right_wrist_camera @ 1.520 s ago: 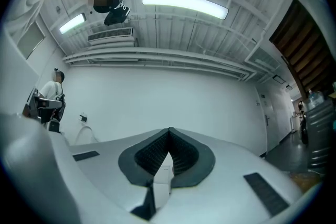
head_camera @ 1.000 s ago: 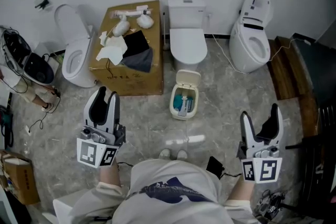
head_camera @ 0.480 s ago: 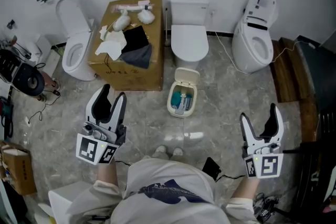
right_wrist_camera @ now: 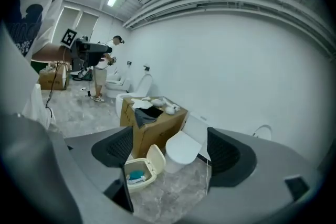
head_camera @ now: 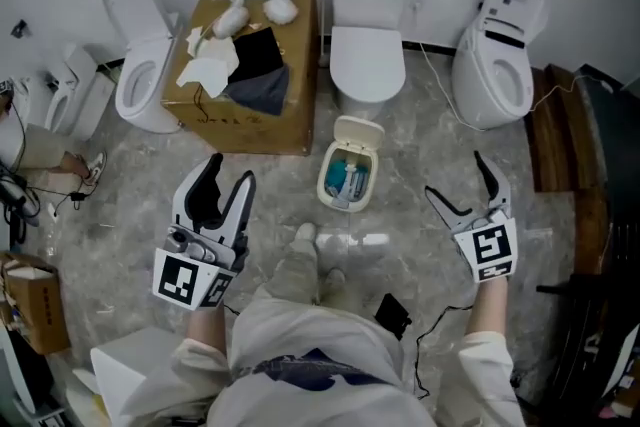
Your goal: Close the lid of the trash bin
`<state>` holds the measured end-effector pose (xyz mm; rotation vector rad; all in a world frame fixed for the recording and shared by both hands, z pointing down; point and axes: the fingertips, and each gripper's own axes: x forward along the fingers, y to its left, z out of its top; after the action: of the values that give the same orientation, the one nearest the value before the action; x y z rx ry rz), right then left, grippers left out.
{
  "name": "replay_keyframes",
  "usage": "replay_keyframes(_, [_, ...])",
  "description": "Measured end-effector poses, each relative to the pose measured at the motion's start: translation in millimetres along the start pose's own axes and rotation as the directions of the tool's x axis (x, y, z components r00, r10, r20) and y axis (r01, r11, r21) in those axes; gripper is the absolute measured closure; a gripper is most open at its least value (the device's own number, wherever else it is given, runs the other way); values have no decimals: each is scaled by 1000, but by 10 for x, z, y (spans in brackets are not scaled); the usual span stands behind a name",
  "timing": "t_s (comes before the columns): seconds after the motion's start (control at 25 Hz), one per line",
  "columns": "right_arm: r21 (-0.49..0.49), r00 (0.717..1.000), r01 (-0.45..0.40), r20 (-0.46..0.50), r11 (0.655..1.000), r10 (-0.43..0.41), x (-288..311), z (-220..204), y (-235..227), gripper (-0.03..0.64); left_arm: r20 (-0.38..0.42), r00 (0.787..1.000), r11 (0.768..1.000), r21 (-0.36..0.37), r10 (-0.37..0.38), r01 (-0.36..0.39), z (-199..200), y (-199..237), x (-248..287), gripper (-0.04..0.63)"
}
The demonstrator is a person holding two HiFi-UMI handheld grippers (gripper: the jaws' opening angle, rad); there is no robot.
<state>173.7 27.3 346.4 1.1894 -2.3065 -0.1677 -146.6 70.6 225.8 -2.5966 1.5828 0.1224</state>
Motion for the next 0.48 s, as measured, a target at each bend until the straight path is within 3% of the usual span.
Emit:
replay_keyframes(0.24, [-50, 989, -95, -114, 994, 89, 1083, -132, 154, 164, -12, 997, 997, 2, -75, 75, -231, 306, 482, 416])
replay_keyframes(0.48, [22, 960, -148, -236, 989, 149, 1992, -293, 176, 169, 32, 987, 987, -12, -158, 159, -273, 746, 1210, 416])
